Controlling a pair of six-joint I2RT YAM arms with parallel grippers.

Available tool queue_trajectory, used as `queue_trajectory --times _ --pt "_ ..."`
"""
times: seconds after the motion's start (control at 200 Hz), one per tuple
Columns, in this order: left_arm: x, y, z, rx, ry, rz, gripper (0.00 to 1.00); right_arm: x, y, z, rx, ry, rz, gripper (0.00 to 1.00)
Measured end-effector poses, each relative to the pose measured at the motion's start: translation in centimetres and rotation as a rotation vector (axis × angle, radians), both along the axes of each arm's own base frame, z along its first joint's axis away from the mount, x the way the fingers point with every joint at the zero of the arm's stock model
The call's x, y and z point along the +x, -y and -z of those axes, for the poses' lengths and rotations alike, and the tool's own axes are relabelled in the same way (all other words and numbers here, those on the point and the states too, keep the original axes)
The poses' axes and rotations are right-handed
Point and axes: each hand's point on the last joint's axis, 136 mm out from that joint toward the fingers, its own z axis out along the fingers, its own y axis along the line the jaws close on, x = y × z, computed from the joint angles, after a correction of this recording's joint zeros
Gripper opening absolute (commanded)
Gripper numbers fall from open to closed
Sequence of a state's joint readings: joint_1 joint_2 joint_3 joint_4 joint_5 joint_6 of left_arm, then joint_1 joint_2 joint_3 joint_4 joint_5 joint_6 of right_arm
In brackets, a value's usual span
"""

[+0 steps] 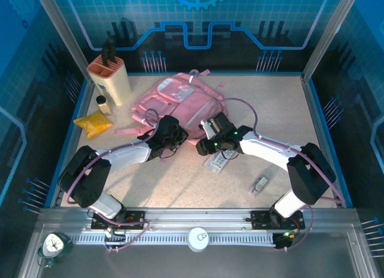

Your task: Pack the student bag

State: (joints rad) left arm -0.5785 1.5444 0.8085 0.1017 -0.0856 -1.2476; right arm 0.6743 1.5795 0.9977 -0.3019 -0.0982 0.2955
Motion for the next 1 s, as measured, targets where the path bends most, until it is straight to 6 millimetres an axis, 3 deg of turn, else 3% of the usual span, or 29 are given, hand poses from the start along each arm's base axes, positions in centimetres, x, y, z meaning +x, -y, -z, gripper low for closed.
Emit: queue_trajectory --times 0.185,0.615,0.871,1.001 --pt "0.0 0.0 0.1 0.002 -0.003 0.0 0.0 1.5 -0.5 1.3 0.014 0.024 -0.023 0.41" --pt "-0.1 -0.2 0.2 0.009 -0.006 -0.003 0.0 2.3 -0.6 1.4 0.002 0.102 -0.046 0.01" --pt "0.0 -0.3 0.2 0.011 -0.005 -0.001 0.0 2.0 0.0 1.4 -0.071 0.153 -0.005 0.0" --pt "0.2 -0.7 0.2 0.007 -0.012 0.004 0.0 1.8 2.2 1.3 -0.128 0.168 0.077 0.0"
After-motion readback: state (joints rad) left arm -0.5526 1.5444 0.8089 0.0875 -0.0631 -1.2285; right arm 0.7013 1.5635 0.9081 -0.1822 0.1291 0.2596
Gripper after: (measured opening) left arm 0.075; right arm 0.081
